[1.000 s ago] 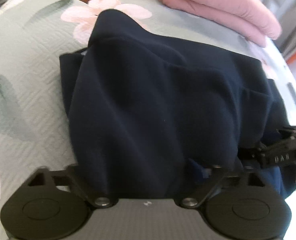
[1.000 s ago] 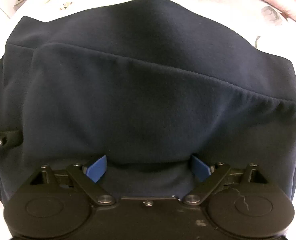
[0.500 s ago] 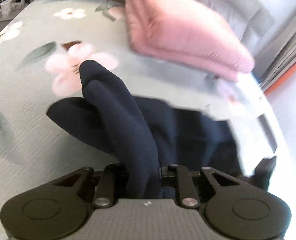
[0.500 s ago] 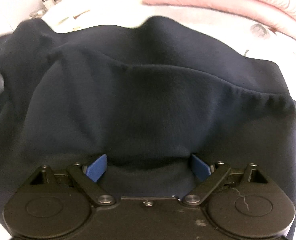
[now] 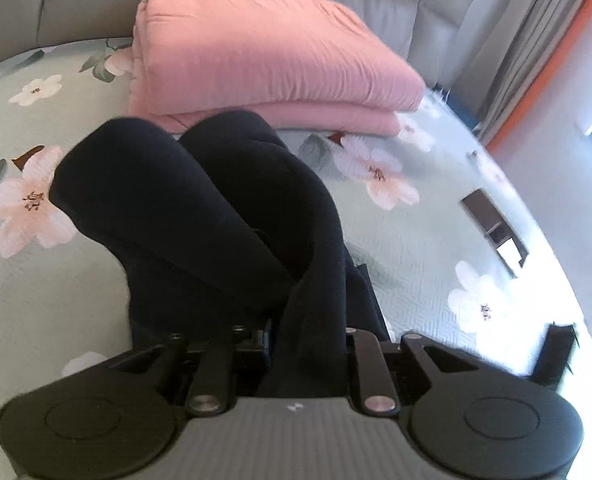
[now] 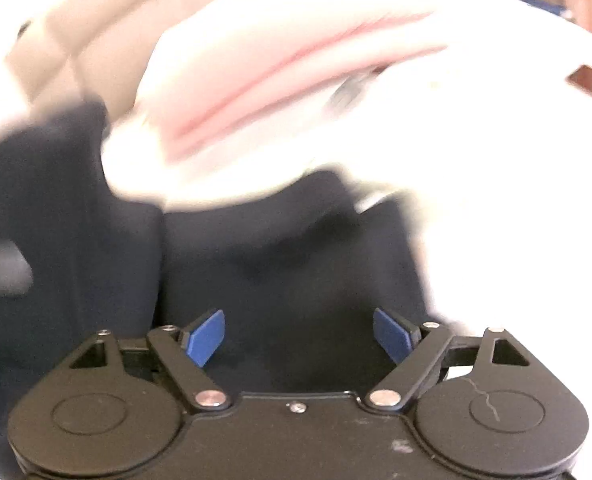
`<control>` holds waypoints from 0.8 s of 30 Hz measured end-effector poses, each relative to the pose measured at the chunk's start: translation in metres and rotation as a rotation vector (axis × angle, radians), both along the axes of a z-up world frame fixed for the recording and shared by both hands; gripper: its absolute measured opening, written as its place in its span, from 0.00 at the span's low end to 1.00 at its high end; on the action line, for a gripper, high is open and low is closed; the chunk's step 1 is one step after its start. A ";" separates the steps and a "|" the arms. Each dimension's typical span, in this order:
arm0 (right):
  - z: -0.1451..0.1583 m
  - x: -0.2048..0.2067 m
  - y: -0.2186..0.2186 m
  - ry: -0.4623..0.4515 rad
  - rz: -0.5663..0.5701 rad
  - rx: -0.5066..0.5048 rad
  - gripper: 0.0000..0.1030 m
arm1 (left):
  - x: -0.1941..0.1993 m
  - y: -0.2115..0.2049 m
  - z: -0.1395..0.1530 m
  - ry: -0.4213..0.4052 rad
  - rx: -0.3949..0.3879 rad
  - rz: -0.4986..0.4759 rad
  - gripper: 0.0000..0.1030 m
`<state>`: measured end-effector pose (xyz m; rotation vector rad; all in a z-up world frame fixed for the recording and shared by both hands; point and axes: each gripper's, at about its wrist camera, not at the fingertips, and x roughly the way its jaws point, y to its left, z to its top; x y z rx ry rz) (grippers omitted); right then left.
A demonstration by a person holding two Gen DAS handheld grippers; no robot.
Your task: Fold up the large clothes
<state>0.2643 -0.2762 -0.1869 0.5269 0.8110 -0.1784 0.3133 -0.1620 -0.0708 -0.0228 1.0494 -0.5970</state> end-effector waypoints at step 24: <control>0.038 -0.012 -0.112 -0.078 0.136 0.462 0.99 | -0.102 -0.091 -0.085 -0.023 0.073 -0.141 0.67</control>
